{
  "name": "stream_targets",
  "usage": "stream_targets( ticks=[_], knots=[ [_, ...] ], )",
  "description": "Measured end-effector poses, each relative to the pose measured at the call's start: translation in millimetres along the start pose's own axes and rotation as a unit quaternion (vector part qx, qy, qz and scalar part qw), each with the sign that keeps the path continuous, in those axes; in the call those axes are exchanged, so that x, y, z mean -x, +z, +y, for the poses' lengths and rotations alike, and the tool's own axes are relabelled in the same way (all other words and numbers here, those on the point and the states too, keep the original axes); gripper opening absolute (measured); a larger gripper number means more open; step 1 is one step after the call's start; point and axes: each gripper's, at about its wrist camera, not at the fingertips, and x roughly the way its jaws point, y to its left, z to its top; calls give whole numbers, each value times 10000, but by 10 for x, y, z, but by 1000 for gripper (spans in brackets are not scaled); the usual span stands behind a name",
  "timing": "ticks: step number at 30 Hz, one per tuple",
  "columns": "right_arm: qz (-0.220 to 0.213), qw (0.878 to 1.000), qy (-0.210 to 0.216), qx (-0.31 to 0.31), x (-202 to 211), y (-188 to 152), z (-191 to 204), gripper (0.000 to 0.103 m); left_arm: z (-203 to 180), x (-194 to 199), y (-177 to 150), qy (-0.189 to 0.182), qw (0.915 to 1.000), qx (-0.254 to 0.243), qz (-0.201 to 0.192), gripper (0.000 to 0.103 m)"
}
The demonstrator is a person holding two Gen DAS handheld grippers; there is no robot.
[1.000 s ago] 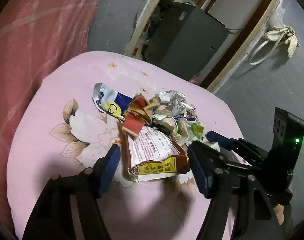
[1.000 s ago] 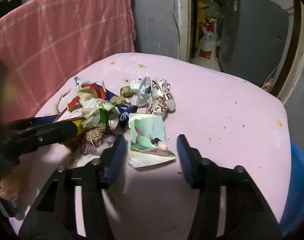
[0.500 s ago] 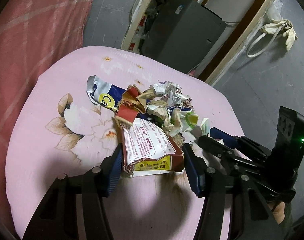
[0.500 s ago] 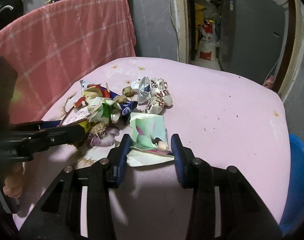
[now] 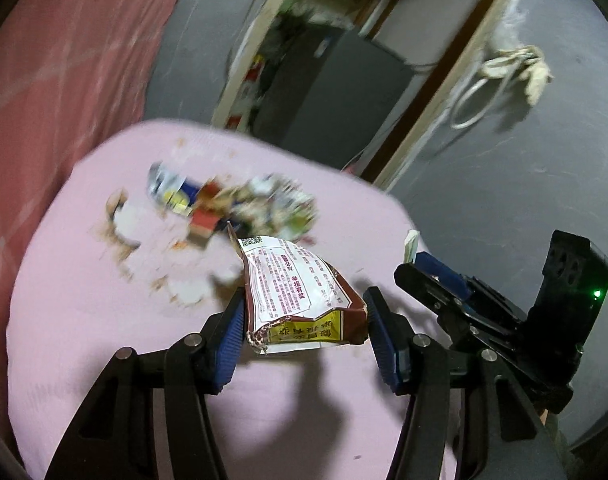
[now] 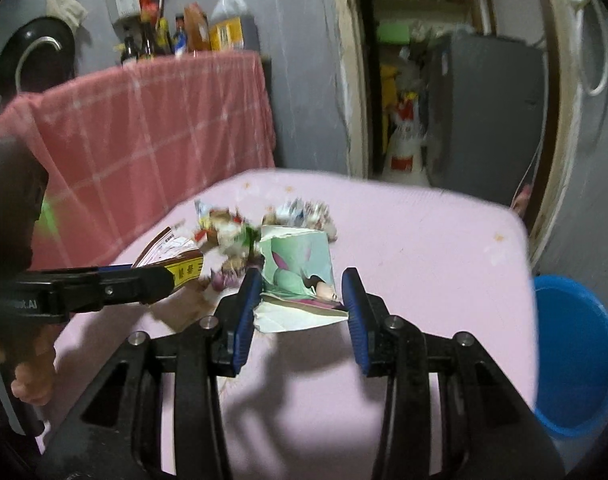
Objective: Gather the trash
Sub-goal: 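Carry the white-and-yellow wrapper in the left tool over the blue bucket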
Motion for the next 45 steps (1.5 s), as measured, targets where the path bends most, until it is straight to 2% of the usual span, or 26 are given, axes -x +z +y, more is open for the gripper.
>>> stream_targets(
  ticks=[6,11,16,21,25,31,36,38,42,45],
  knots=[
    [-993,9943,-394,15,576,164,-130,40,-448,171,105,-205,9944,-471,-928,51],
    [-1729,9813,-841,102,1056,311,-265,40,-892,229,254,-374,9814,-974,-1609,51],
    [-2220,9664,-1294,86,1468,399,-511,41,-1359,145,326,-633,9672,-1385,-2034,51],
    [-2456,9536,-1744,18,1734,384,-808,41,-1859,-93,383,-952,9550,-1808,-2150,51],
    [-2492,9467,-2037,-149,1904,298,-1107,41,-2171,-415,421,-1187,9521,-2006,-1978,51],
    [-2208,9448,-2346,-603,1917,66,-1604,41,-2374,-995,437,-1367,9644,-1889,-1252,51],
    [-1710,9490,-2426,-1061,1743,-211,-1968,41,-2480,-1589,379,-1298,9744,-1810,-310,51],
    [-1476,9506,-2442,-1220,1637,-307,-2086,41,-2494,-1829,330,-1151,9772,-1782,51,51],
    [-1075,9535,-2347,-1556,1409,-537,-2315,41,-2465,-2224,250,-944,9796,-1698,521,51],
    [-948,9520,-2296,-1791,1335,-665,-2424,41,-2442,-2484,186,-846,9790,-1623,895,51]
  ],
)
